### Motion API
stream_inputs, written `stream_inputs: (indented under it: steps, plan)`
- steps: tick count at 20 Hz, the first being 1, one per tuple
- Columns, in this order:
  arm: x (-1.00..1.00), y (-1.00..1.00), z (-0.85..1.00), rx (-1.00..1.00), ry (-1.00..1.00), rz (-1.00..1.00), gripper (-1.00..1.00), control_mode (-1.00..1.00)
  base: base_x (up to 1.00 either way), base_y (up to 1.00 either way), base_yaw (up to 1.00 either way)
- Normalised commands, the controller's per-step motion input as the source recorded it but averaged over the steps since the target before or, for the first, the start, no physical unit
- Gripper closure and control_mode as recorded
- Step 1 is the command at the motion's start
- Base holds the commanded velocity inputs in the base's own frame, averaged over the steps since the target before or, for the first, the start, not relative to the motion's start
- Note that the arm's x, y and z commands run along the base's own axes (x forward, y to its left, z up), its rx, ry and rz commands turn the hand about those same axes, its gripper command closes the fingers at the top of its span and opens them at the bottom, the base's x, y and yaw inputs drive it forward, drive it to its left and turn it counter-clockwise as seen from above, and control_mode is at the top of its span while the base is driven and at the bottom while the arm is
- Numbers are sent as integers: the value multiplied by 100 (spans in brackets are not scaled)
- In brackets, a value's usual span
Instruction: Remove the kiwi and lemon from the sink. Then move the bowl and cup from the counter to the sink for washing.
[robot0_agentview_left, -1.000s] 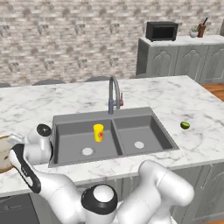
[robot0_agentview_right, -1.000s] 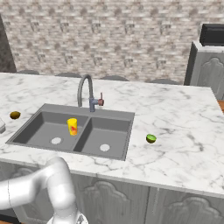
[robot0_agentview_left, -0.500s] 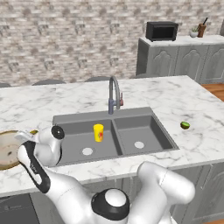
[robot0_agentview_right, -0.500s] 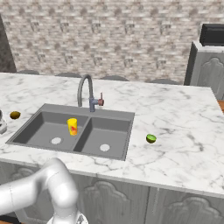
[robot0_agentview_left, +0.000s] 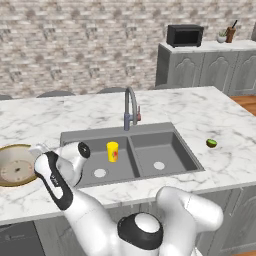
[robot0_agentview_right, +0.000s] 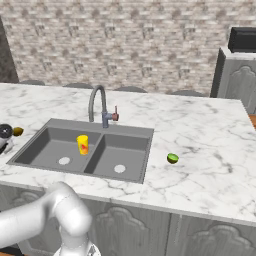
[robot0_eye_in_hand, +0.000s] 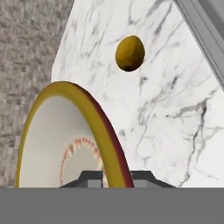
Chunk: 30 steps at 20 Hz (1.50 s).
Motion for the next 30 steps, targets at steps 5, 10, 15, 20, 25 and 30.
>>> stream_inputs:
  steps: [5, 10, 15, 20, 25, 30]
  plan:
    - [-10, -33, 26, 0, 7, 0, 100, -100, 0, 0, 0]
    - [-12, -30, 28, 0, 10, 0, 100, -100, 0, 0, 0]
    - [-12, -31, 27, 0, 13, 0, 100, -100, 0, 0, 0]
    - [-13, -37, 21, -2, 8, 0, 100, -100, 0, 0, 0]
    - [-14, -38, 20, -3, 3, 0, 100, -100, 0, 0, 0]
    - [-15, -36, 18, 0, 0, 0, 100, -100, 0, 0, 0]
